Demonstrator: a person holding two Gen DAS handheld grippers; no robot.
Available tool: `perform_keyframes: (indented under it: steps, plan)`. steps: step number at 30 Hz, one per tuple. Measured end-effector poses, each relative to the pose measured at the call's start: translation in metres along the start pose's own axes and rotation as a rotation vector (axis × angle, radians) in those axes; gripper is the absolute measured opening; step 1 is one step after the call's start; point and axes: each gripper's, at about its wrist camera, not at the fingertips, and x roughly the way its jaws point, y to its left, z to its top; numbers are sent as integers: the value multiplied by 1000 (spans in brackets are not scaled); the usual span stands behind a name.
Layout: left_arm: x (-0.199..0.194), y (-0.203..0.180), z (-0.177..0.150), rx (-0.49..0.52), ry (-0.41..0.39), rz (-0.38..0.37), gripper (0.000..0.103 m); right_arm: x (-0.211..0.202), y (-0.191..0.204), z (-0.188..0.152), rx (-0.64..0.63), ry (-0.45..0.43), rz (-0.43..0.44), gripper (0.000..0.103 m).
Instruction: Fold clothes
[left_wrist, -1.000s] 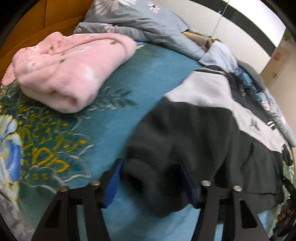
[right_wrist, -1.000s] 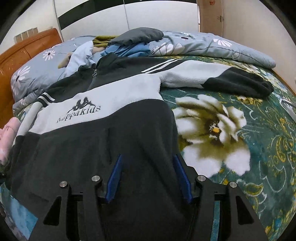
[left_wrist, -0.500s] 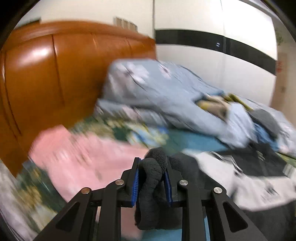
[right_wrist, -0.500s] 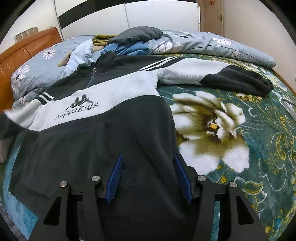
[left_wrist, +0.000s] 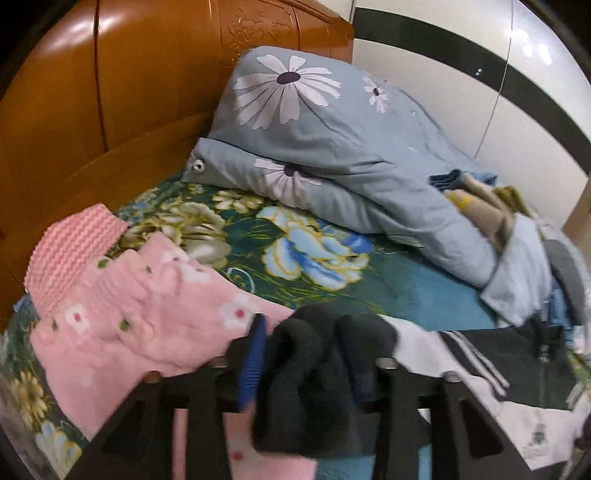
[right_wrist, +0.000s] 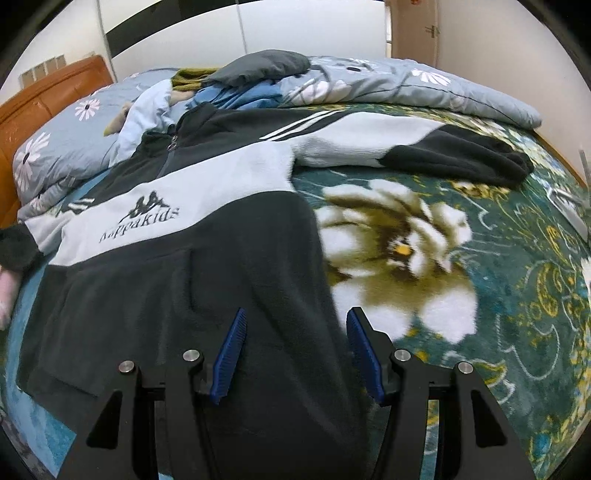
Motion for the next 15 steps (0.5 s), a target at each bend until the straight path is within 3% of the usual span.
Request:
perform_keyframes:
  steps: [3, 6, 8, 10, 15]
  plan:
    - [-38, -7, -9, -6, -49, -28, 61, -6, -18, -4, 50, -7, 14, 58]
    - [-70, -29, -44, 58, -30, -193, 68, -12, -38, -12, 122, -13, 59, 58]
    - [-77, -51, -78, 128, 31, -303, 71, -15, -51, -19, 179, -16, 109, 58]
    - [-68, -79, -129, 211, 147, -381, 71, -18, -59, -26, 216, -31, 144, 58]
    - [-33, -111, -218, 224, 382, -462, 71, -22, -29, -30, 74, -19, 45, 58]
